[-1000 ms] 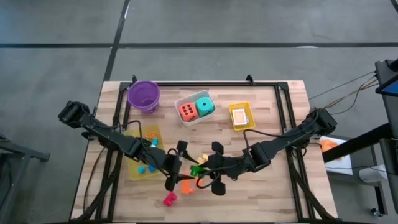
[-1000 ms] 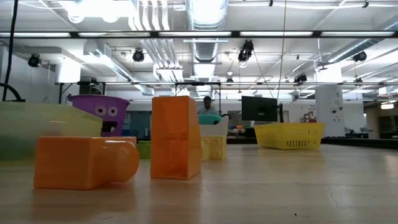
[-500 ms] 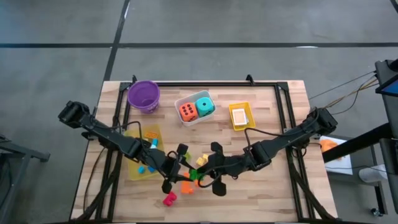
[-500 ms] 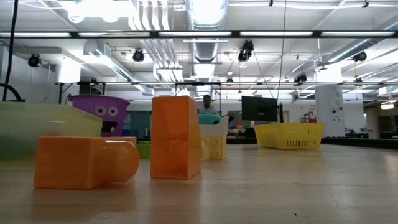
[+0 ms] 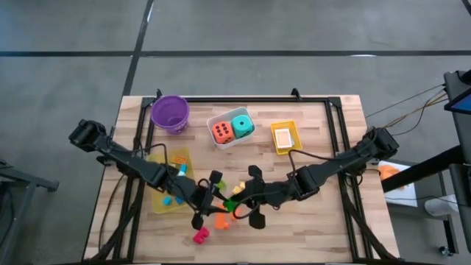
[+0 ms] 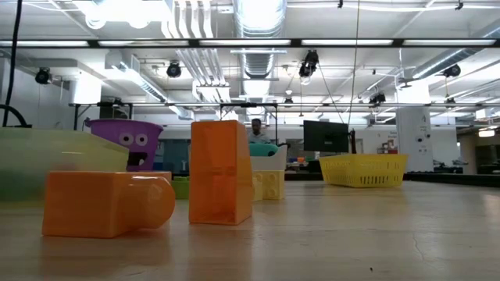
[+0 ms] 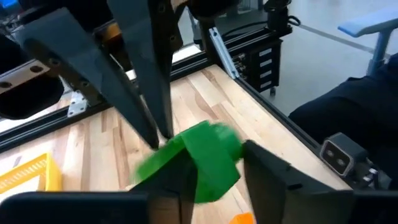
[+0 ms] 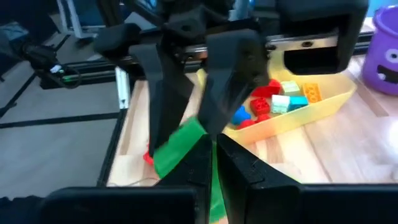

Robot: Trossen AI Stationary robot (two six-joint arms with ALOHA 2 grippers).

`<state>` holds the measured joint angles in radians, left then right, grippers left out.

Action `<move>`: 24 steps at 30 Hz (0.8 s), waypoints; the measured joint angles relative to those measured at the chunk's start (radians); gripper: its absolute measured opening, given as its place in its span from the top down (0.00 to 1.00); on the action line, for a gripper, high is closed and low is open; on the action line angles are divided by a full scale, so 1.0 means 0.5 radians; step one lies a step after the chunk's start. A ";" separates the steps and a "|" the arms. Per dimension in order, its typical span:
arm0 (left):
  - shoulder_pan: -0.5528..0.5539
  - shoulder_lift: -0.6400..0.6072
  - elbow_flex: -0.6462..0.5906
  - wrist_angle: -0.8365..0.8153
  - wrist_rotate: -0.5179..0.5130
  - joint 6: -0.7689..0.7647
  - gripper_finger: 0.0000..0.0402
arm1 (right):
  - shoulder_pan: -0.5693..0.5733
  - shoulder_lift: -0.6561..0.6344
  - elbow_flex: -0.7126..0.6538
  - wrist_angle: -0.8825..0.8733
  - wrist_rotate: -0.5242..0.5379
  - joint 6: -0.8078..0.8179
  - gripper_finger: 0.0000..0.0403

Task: Pick & Place Toys
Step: Put the dark green game piece into the light yellow bin

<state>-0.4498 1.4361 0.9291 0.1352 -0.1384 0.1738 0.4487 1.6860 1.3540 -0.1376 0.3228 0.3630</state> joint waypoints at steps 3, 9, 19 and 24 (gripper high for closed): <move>0.004 0.000 0.002 -0.002 -0.021 -0.005 0.76 | -0.002 0.001 -0.001 -0.002 0.001 0.006 0.96; 0.005 0.000 0.002 -0.054 -0.141 -0.006 0.92 | 0.005 0.001 -0.001 -0.004 -0.026 0.007 0.95; 0.006 -0.001 0.002 -0.153 -0.189 -0.003 0.98 | 0.006 0.012 -0.001 -0.011 -0.023 0.004 0.95; 0.003 -0.002 0.003 -0.345 -0.210 -0.193 0.98 | 0.018 0.008 -0.001 -0.111 -0.021 0.028 0.95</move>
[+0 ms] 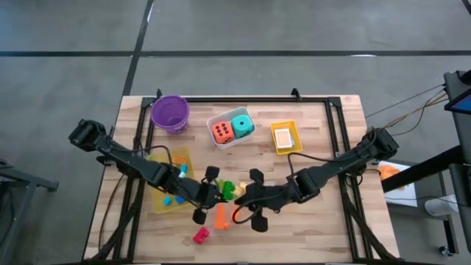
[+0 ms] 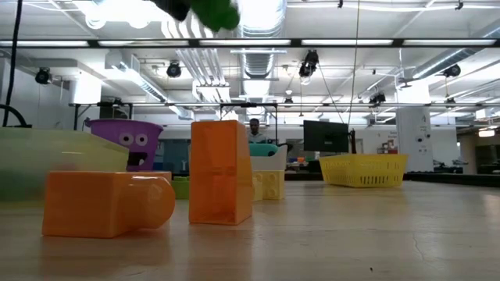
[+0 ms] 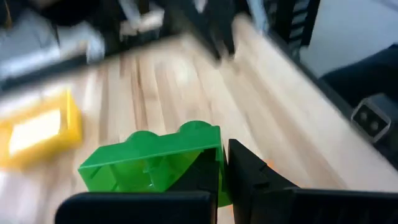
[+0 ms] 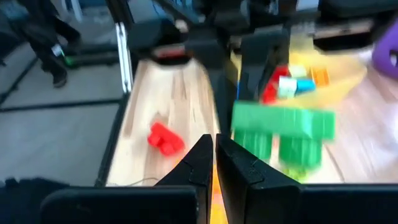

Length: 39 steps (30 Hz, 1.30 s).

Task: Pick & Place Toys
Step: Put the dark green game piece into the light yellow bin

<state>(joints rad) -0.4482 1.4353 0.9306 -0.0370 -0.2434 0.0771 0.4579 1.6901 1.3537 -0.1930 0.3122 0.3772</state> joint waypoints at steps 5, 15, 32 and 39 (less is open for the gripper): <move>-0.003 0.000 0.100 -0.471 -0.001 -0.332 0.98 | 0.019 0.004 -0.004 -0.305 0.000 0.136 0.95; -0.012 -0.001 0.570 -1.992 0.006 -1.273 0.99 | 0.122 0.058 -0.217 -0.417 -0.014 0.304 0.95; -0.039 0.002 0.091 -2.079 0.376 -2.061 0.99 | 0.184 0.061 -0.699 0.045 -0.015 0.414 0.95; -0.016 0.000 -0.111 -1.810 0.385 -2.484 0.99 | 0.184 0.061 -0.731 0.057 -0.015 0.414 0.95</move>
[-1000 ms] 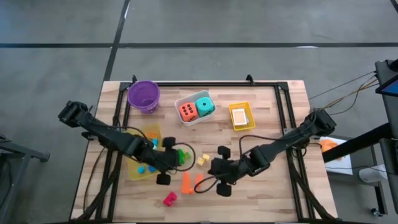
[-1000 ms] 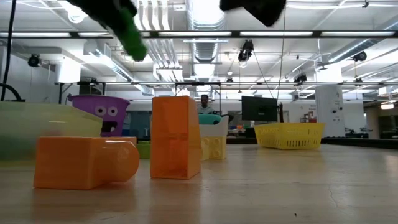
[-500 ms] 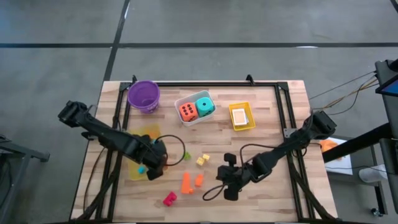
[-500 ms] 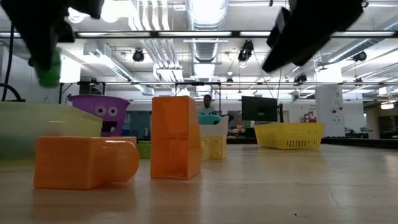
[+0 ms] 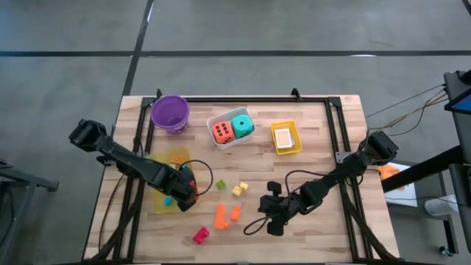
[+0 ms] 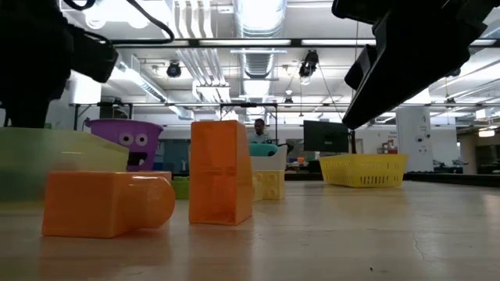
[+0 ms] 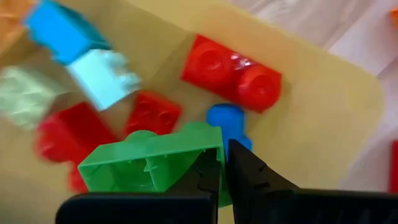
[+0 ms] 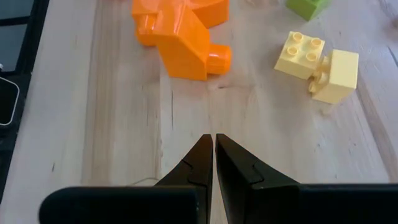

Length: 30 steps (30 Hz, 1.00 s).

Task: Pick & Place Toys
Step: Put the dark green game piece into the light yellow bin

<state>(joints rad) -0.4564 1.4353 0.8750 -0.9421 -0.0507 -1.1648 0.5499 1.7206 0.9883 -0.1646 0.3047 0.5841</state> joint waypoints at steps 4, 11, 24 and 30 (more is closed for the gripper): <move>0.000 -0.001 -0.078 0.148 0.030 -0.029 0.99 | -0.001 0.000 0.021 -0.001 0.001 -0.014 0.95; 0.002 0.005 -0.166 0.166 0.044 -0.050 0.99 | -0.001 0.000 0.044 0.000 0.001 -0.029 0.95; 0.009 0.000 -0.192 0.205 0.082 -0.075 0.99 | -0.001 0.000 0.044 -0.005 -0.047 -0.030 0.95; 0.009 0.000 -0.192 0.216 0.087 -0.075 0.99 | -0.001 0.000 0.044 -0.004 -0.051 -0.038 0.95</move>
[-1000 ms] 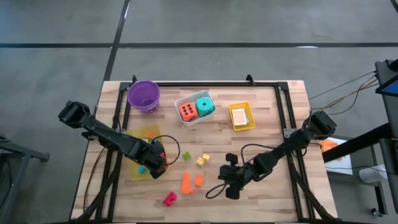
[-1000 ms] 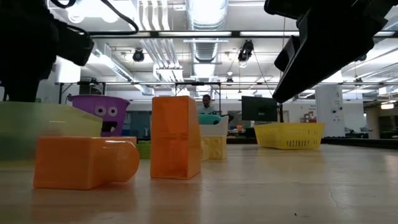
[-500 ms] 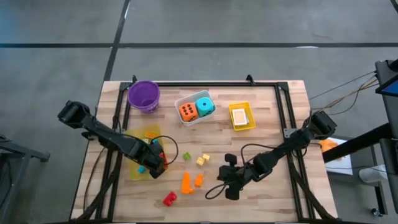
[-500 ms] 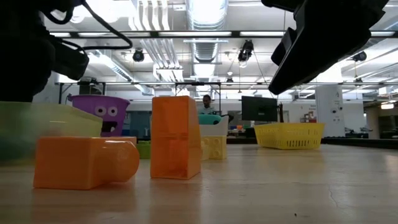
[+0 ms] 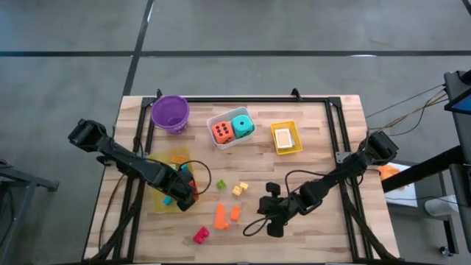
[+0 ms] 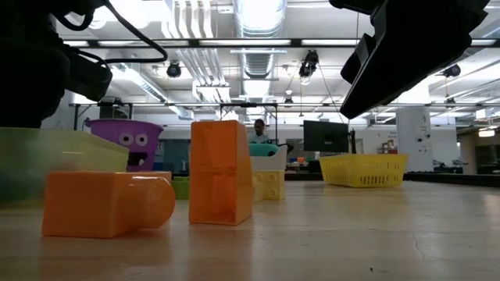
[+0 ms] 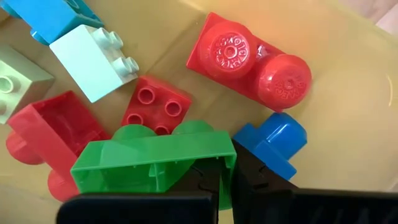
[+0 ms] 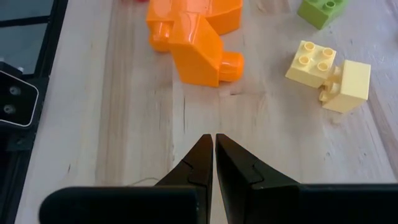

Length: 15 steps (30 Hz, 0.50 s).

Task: Pick & Place Toys
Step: Put the dark green game piece into the light yellow bin

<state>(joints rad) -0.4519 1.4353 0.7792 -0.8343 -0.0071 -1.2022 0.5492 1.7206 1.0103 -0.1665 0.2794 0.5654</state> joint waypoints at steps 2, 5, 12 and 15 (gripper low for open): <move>0.000 0.000 0.000 0.002 0.000 0.003 0.99 | 0.000 0.000 0.000 -0.001 0.000 0.000 0.95; 0.000 0.000 -0.001 0.015 0.002 0.041 0.99 | -0.001 0.000 -0.001 0.000 0.000 -0.001 0.95; 0.000 0.006 -0.007 0.108 0.016 0.065 0.87 | -0.001 0.000 -0.001 -0.002 0.000 0.000 0.95; 0.000 0.005 -0.007 0.129 0.010 0.133 0.76 | -0.001 0.000 -0.001 -0.002 0.000 -0.001 0.95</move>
<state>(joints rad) -0.4519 1.4376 0.7757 -0.7696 -0.0021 -1.1355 0.5488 1.7206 1.0100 -0.1673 0.2794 0.5648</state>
